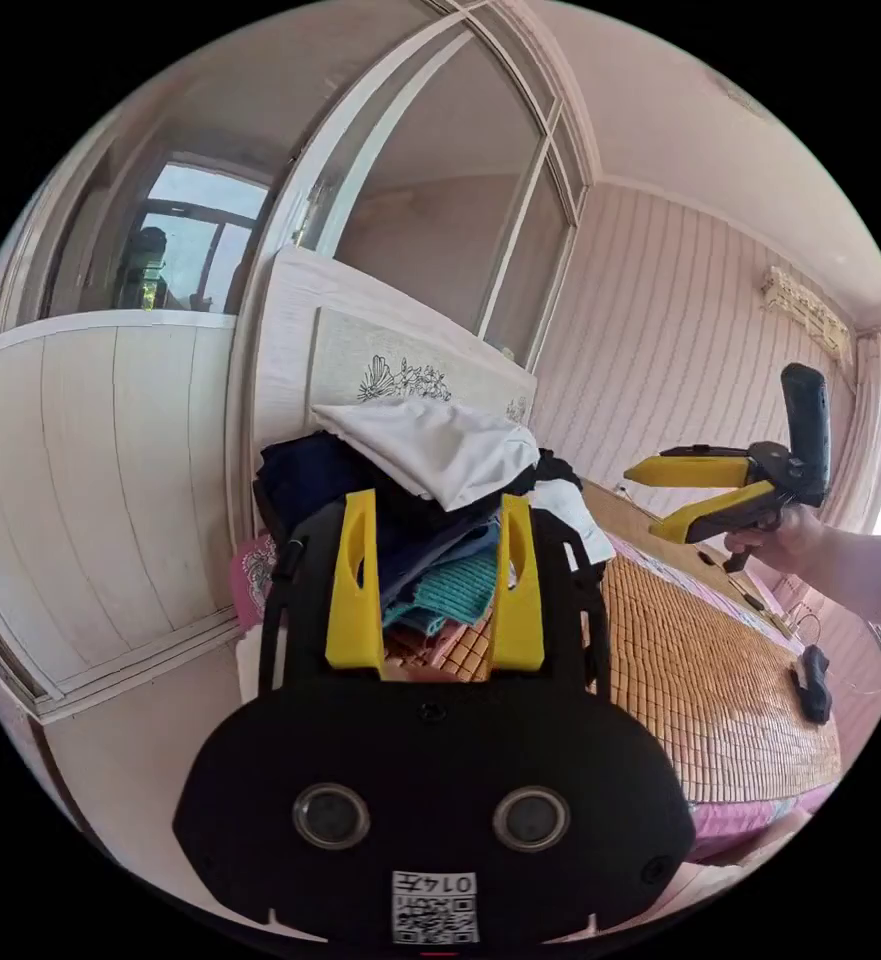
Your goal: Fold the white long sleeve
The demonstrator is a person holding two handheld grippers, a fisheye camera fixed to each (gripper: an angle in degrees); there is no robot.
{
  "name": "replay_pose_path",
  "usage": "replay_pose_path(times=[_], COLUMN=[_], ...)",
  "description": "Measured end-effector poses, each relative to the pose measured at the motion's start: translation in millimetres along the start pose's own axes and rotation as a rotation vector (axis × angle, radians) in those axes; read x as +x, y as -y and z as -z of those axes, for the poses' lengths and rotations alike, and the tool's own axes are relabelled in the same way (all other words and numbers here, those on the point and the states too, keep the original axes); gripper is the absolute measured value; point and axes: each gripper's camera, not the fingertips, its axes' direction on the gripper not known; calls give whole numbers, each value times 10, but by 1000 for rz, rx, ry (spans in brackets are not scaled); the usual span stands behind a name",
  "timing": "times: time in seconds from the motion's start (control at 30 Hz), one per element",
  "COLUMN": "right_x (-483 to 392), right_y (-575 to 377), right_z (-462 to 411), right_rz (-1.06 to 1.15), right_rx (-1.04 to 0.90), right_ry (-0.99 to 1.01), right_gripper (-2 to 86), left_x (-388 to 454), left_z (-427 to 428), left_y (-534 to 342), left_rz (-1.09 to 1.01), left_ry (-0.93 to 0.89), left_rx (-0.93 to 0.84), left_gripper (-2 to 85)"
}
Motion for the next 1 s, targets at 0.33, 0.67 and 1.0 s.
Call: replay_pose_path(times=[0.33, 0.67, 1.0], right_x=[94, 520, 1098], right_y=[619, 145, -658], right_z=[-975, -251, 828], right_rz=[2, -101, -384], right_rx=[-155, -76, 221], right_ry=[-110, -102, 76], right_gripper=[133, -9, -7], left_x=[-307, -254, -162], left_z=[-777, -566, -158], left_y=[401, 517, 687], left_rz=[-20, -46, -81], left_ry=[5, 66, 19], left_rx=[-95, -54, 37], left_gripper=[110, 5, -10])
